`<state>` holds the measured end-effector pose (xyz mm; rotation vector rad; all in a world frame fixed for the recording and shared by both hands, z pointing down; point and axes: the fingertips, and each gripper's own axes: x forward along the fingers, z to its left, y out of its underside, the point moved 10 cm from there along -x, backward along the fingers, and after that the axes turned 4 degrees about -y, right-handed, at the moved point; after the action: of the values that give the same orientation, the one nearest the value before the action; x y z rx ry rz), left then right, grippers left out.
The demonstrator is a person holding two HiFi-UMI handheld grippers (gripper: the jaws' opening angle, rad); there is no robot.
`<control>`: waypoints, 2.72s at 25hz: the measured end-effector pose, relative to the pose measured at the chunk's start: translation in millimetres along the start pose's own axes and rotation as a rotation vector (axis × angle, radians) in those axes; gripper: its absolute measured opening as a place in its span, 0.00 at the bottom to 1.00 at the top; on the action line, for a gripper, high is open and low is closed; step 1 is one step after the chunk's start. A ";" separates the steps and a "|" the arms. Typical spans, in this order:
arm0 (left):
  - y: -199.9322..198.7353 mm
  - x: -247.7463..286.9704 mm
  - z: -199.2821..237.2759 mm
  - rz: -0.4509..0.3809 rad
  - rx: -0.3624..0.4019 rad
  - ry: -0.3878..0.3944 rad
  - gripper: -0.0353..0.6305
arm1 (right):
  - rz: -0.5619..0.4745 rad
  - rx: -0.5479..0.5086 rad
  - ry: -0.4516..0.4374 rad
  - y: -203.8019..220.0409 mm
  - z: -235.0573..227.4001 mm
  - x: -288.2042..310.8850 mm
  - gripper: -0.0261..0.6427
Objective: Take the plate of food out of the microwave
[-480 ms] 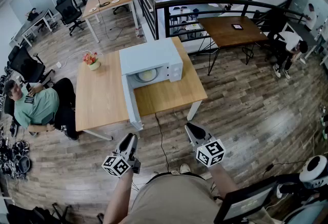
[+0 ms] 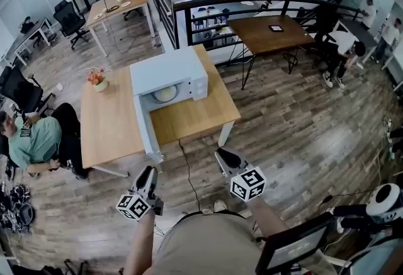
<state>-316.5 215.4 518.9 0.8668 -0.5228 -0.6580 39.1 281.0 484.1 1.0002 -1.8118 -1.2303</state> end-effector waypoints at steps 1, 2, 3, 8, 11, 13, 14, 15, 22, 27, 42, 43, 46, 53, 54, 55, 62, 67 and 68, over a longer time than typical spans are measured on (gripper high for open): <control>-1.5 -2.7 -2.0 0.002 0.004 -0.006 0.21 | -0.016 0.027 -0.023 -0.9 1.2 -1.2 0.10; -2.3 -3.7 -3.9 0.004 0.007 -0.008 0.21 | -0.032 0.056 -0.047 -2.1 1.8 -2.6 0.10; -2.1 -2.6 -6.3 0.007 0.008 -0.008 0.21 | -0.041 0.079 -0.066 -3.5 1.5 -4.6 0.13; 7.7 10.0 -15.5 0.017 0.008 0.016 0.21 | -0.040 0.087 -0.061 -3.1 -5.8 -15.8 0.17; 14.8 16.3 -22.3 0.021 0.009 0.024 0.21 | -0.038 0.088 -0.060 1.4 -10.0 -24.2 0.17; 20.1 18.6 -27.5 0.026 0.008 0.028 0.21 | -0.036 0.089 -0.058 3.6 -11.9 -31.6 0.17; 22.6 19.3 -30.0 0.027 0.008 0.030 0.21 | -0.035 0.092 -0.057 4.7 -13.2 -35.3 0.17; 25.0 20.1 -32.6 0.028 0.007 0.030 0.21 | -0.034 0.095 -0.054 5.6 -14.9 -38.7 0.17; 41.6 28.3 -54.9 0.030 0.001 0.011 0.21 | -0.029 0.128 -0.056 7.8 -34.9 -62.1 0.17; 59.2 39.4 -72.0 0.029 -0.003 -0.007 0.20 | -0.016 0.133 -0.066 12.4 -56.2 -78.7 0.17; 77.1 26.6 -125.4 0.054 0.012 -0.066 0.06 | 0.055 0.192 -0.142 29.9 -95.7 -81.9 0.17; 71.2 25.3 -123.9 0.049 0.019 -0.072 0.06 | 0.053 0.187 -0.152 26.6 -94.9 -75.6 0.17; 57.6 35.5 -115.0 0.033 0.026 -0.073 0.06 | 0.062 0.175 -0.175 18.6 -98.1 -50.3 0.17; 51.5 56.0 -84.6 0.068 -0.005 -0.045 0.06 | 0.123 0.193 -0.166 26.6 -93.1 -11.1 0.17; 47.4 59.6 -78.9 0.066 -0.006 -0.041 0.06 | 0.124 0.200 -0.160 25.8 -93.2 -5.3 0.17; 42.8 64.3 -72.7 0.062 -0.006 -0.036 0.06 | 0.123 0.207 -0.155 24.6 -94.0 1.7 0.17; 16.3 96.1 -28.5 0.040 -0.018 -0.007 0.06 | 0.137 0.233 -0.132 18.0 -104.0 56.5 0.17; -13.3 95.2 8.4 0.037 -0.030 0.001 0.06 | 0.142 0.250 -0.111 12.0 -86.3 99.2 0.17; -18.0 93.1 14.9 0.037 -0.033 -0.002 0.06 | 0.143 0.256 -0.110 11.6 -81.8 107.2 0.17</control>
<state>-267.8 132.9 526.5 0.8239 -0.5273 -0.6318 60.9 156.7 533.0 0.9356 -2.1284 -1.0017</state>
